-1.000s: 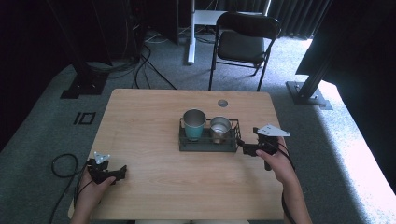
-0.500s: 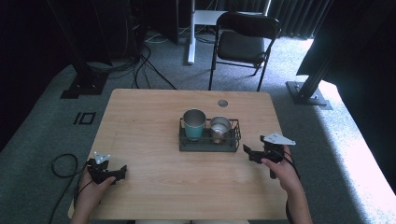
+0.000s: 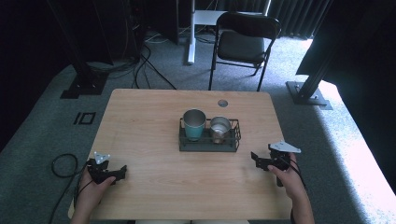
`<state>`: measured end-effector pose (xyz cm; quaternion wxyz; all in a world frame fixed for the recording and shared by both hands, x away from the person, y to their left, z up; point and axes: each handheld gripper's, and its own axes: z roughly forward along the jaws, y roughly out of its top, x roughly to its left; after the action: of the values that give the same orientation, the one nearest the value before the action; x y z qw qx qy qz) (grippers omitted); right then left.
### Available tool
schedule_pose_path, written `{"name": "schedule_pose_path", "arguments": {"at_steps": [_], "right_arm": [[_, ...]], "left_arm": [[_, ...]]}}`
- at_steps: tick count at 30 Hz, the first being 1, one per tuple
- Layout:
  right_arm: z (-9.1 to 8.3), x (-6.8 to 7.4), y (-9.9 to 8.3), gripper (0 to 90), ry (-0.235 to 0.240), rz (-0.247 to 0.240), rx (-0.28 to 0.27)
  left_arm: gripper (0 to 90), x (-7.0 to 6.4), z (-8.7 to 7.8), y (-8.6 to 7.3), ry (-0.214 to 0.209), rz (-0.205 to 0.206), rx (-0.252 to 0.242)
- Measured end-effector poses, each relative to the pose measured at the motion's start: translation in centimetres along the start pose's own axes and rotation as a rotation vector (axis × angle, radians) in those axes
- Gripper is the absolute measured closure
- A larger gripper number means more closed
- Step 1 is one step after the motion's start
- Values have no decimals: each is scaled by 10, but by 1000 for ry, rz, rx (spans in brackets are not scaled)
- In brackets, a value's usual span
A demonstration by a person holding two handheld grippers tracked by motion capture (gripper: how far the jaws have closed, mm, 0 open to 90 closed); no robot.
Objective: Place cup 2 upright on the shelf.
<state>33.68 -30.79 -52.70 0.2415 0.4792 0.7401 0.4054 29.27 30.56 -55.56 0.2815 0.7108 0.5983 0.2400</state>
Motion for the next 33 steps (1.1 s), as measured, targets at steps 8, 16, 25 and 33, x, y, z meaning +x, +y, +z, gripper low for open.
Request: {"name": "schedule_pose_path", "arguments": {"at_steps": [8,16,25,33], "right_arm": [[-4,-7,-13,113,-56,21,31],[-10,-9,-24,113,-97,33,57],[-16,-4,-30,113,-119,62,71],[-19,0,-37,113,-129,82,93]], "left_arm": [[16,0,0,0,0,0,0],[16,0,0,0,0,0,0],[16,0,0,0,0,0,0],[16,0,0,0,0,0,0]]}}
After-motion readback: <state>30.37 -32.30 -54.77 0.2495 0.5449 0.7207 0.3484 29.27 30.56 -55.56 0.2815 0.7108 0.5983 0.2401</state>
